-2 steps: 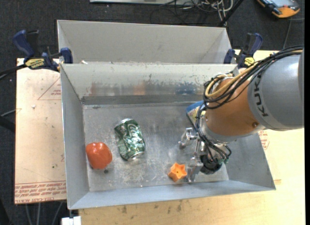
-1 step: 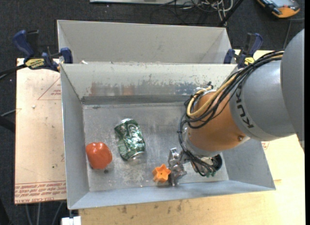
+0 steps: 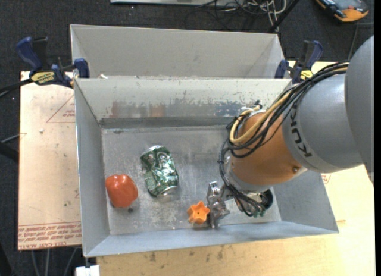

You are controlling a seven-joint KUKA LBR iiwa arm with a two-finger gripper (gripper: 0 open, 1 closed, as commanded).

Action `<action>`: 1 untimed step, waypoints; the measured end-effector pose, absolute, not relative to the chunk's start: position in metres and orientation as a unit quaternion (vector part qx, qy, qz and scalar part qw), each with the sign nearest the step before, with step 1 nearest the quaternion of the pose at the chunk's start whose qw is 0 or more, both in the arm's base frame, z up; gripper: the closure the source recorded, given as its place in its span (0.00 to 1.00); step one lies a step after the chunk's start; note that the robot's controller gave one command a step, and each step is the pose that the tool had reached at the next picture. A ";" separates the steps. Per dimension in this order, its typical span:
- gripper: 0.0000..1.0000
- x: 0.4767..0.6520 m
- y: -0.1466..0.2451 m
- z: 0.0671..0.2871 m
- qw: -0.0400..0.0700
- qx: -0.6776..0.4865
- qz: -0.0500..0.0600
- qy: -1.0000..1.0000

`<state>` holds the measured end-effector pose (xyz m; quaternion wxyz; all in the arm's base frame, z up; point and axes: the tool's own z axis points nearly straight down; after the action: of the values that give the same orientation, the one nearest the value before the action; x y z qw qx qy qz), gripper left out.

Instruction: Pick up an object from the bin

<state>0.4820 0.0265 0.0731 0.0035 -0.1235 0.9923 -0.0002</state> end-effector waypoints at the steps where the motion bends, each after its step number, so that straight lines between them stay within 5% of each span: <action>1: 1.00 0.481 0.036 0.260 0.006 -0.148 0.000 0.989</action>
Offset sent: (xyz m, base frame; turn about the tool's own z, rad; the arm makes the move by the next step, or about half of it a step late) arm 0.0000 0.0000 0.0000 0.0000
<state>0.4805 0.0361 0.2599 0.0061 -0.1478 0.9890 -0.0001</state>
